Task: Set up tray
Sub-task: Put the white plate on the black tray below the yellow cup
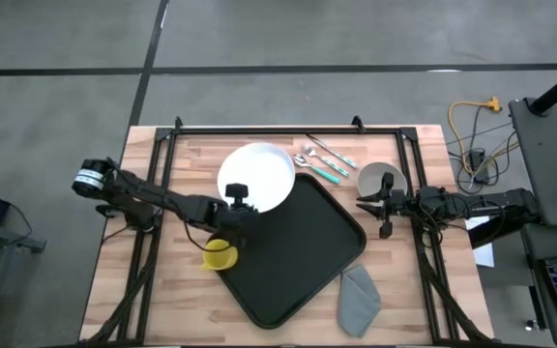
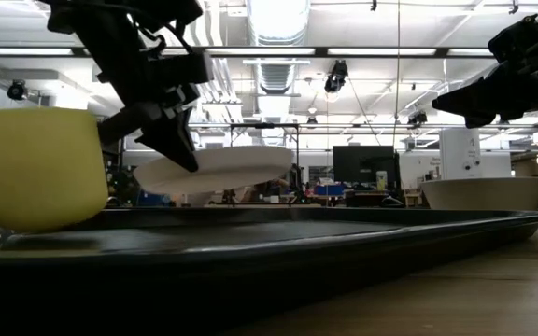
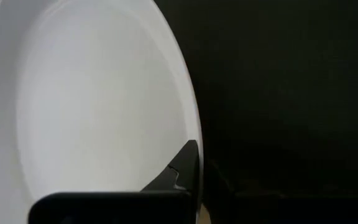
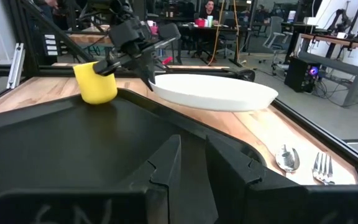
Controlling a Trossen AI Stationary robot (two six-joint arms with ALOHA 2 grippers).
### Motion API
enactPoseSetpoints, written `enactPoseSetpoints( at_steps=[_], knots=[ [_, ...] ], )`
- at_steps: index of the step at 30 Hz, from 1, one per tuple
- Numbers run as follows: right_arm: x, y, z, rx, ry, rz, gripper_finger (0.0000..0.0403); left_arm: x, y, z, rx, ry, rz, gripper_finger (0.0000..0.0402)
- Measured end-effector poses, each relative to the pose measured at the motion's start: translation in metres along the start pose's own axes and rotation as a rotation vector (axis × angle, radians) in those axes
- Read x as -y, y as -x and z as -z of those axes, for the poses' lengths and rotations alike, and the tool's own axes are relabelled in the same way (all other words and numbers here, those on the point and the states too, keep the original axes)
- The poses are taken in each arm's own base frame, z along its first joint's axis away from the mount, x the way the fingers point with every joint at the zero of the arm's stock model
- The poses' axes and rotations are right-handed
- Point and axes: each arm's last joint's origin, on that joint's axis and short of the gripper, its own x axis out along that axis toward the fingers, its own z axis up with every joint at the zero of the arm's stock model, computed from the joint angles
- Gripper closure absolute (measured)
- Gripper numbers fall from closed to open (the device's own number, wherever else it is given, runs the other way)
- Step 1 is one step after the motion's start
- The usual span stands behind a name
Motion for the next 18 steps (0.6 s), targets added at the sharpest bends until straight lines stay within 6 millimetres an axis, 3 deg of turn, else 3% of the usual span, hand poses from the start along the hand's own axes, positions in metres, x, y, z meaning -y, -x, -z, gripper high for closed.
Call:
enactPoseSetpoints(
  at_steps=[6,14,18],
  knots=[
    [0.000,0.000,0.000,-0.001,0.000,0.000,0.0335,0.011,0.002,-0.013,0.018,-0.021,0.023,0.0401],
    [0.000,0.000,0.000,0.000,0.000,0.000,0.0335,0.031,-0.028,-0.053,-0.142,-0.181,0.036,0.0402],
    [0.000,0.000,0.000,0.000,0.000,0.000,0.0335,0.034,-0.036,-0.074,-0.142,-0.205,0.016,0.0402]
  ],
)
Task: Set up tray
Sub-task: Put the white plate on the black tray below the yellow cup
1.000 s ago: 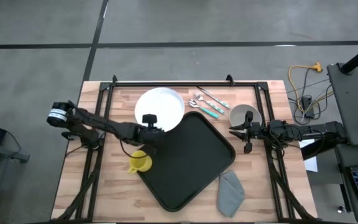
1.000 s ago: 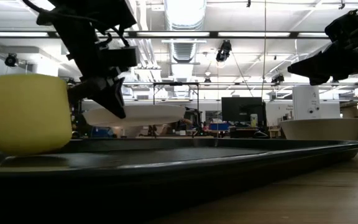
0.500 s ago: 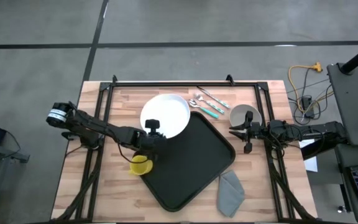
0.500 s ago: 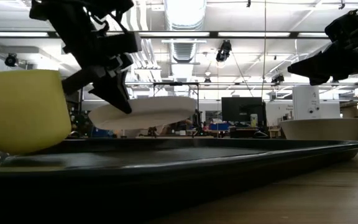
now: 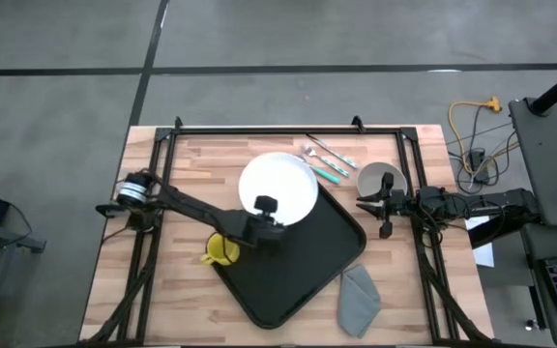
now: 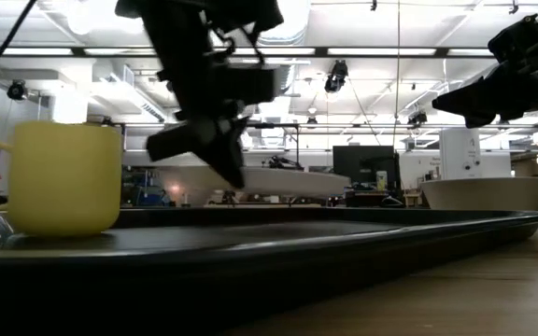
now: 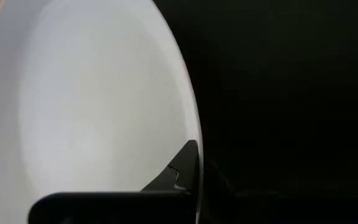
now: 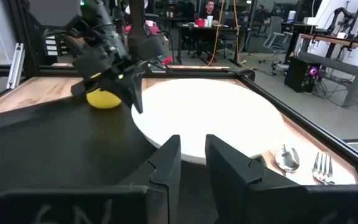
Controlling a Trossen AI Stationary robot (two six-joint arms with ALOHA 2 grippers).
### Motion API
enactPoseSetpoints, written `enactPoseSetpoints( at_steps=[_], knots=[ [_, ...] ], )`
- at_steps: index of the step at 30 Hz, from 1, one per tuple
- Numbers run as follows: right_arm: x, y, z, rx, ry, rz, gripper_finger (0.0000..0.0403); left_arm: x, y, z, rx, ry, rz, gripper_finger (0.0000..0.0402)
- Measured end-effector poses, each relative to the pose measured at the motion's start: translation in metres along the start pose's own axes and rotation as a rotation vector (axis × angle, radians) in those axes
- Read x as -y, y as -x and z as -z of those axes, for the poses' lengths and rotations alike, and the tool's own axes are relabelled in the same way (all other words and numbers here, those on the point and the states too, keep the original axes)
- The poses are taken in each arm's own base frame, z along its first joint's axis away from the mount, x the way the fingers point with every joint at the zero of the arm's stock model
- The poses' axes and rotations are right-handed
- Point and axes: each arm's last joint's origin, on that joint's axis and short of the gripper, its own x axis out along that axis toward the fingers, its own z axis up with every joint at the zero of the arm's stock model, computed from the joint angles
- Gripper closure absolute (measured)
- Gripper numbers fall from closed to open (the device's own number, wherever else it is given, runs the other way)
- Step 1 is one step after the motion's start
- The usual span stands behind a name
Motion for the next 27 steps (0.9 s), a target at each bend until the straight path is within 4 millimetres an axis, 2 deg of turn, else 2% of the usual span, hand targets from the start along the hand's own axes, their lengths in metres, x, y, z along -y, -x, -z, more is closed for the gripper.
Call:
enactPoseSetpoints(
  at_steps=[4,8,19,27],
  knots=[
    [0.000,0.000,0.000,0.000,0.000,0.000,0.0335,0.000,0.006,-0.016,0.046,-0.009,0.017,0.0401],
    [0.000,0.000,0.000,0.000,0.001,0.000,0.0335,0.008,0.018,-0.021,0.084,-0.029,0.051,0.0402],
    [0.000,0.000,0.000,0.000,0.001,0.000,0.0335,0.062,0.050,-0.025,0.177,-0.108,0.114,0.0402],
    [0.000,0.000,0.000,0.000,0.000,0.000,0.0335,0.092,0.070,-0.026,0.265,-0.145,0.146,0.0402]
  ],
)
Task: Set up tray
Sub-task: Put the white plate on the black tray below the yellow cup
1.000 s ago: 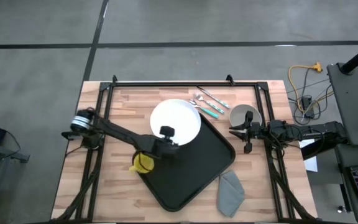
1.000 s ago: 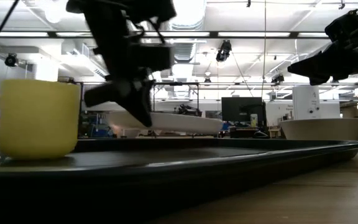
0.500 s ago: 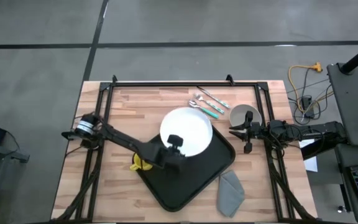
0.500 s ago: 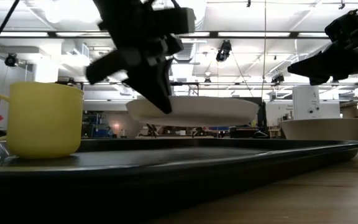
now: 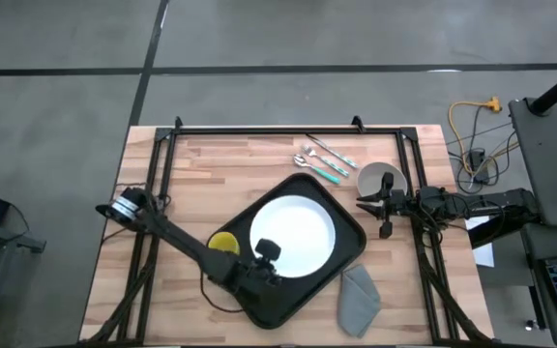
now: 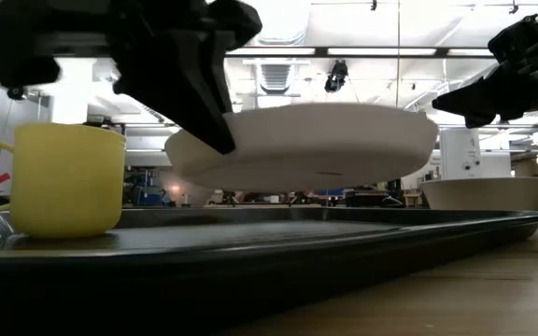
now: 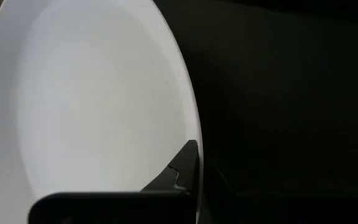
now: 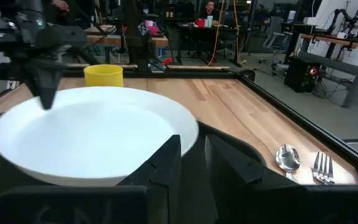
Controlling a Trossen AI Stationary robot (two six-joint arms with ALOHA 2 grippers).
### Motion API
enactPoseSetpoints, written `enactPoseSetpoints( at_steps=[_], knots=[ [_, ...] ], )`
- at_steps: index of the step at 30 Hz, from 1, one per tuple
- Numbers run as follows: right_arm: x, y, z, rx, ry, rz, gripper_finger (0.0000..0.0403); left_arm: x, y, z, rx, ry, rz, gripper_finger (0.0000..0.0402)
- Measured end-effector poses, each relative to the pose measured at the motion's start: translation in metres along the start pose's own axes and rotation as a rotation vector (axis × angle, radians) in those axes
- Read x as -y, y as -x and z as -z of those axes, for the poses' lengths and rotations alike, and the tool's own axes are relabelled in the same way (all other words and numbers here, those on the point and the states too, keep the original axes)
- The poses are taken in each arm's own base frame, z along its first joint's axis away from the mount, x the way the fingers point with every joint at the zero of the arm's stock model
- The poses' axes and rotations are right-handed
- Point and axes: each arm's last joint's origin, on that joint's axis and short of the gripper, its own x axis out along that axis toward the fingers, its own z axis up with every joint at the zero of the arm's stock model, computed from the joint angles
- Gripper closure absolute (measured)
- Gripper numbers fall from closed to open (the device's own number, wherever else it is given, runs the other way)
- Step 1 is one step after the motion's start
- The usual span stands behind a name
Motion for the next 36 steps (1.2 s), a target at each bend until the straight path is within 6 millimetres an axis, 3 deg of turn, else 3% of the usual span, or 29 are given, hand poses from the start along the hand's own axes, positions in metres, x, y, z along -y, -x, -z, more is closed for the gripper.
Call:
enactPoseSetpoints(
  at_steps=[14,36],
  knots=[
    [0.000,0.000,0.000,0.000,0.001,0.000,0.0335,0.031,0.008,0.003,0.024,-0.059,0.215,0.0402],
    [0.000,0.000,0.000,0.000,0.002,0.000,0.0335,0.043,0.013,0.004,0.024,-0.008,0.518,0.0401]
  ],
)
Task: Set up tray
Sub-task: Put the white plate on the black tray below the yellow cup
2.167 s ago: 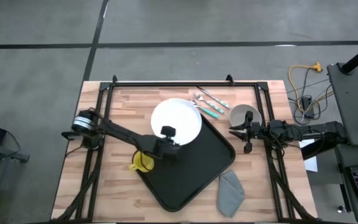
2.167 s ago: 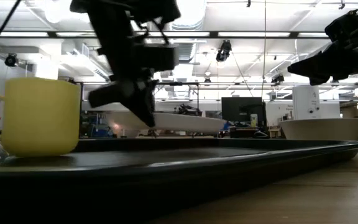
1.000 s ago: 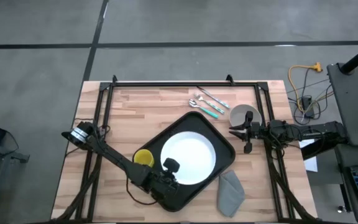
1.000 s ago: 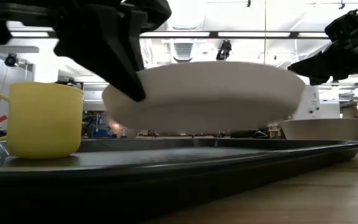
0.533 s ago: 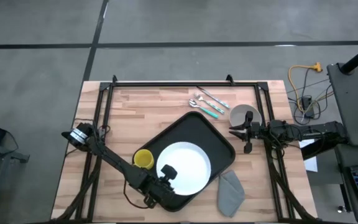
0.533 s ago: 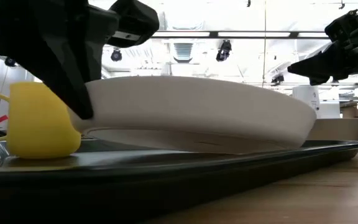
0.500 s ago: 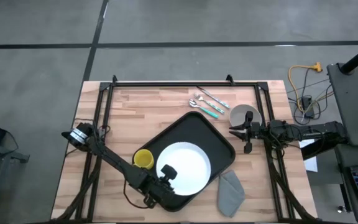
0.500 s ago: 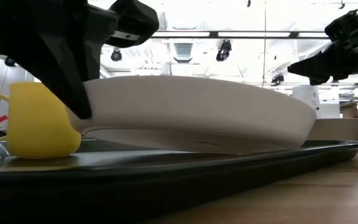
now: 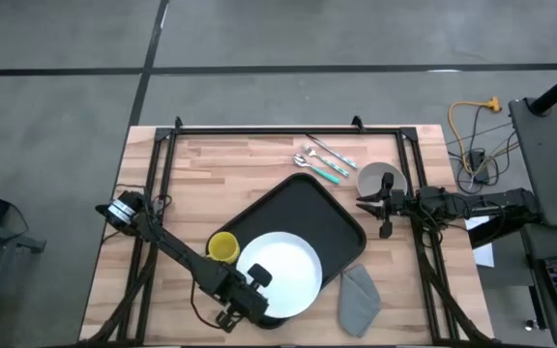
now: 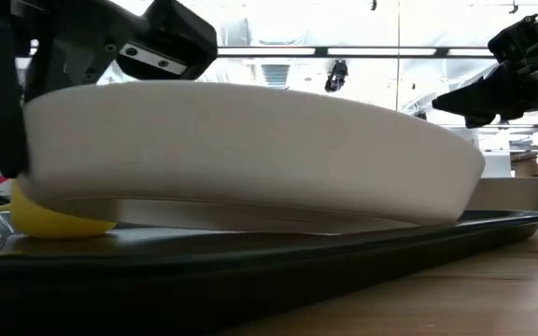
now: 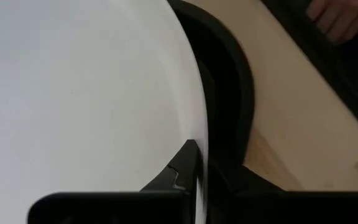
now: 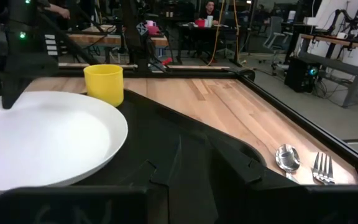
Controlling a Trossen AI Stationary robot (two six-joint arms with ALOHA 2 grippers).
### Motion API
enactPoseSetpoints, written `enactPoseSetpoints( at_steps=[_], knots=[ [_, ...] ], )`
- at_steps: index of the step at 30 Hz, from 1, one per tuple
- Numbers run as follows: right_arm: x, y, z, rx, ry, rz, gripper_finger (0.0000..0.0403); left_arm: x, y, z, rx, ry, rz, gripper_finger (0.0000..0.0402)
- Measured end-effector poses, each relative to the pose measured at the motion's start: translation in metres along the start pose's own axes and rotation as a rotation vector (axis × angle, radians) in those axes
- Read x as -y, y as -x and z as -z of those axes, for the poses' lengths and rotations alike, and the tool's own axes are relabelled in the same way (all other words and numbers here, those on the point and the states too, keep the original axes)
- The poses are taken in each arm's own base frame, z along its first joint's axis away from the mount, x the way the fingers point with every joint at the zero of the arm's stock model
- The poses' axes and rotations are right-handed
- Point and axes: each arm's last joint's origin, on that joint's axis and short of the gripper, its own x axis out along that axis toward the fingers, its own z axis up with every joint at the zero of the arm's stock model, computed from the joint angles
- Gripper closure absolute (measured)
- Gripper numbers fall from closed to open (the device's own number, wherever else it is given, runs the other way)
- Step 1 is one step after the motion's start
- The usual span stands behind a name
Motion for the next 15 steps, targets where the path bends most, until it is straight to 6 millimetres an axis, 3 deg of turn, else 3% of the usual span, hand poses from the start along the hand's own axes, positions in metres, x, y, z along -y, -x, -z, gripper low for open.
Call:
enactPoseSetpoints(
  at_steps=[9,15],
  knots=[
    [0.000,0.000,0.000,0.000,0.000,0.000,0.0335,0.002,-0.005,0.007,-0.025,0.075,0.065,0.0399],
    [0.000,0.000,0.000,0.000,-0.001,0.000,0.0335,0.002,-0.008,0.012,-0.036,0.110,0.074,0.0370]
  ],
)
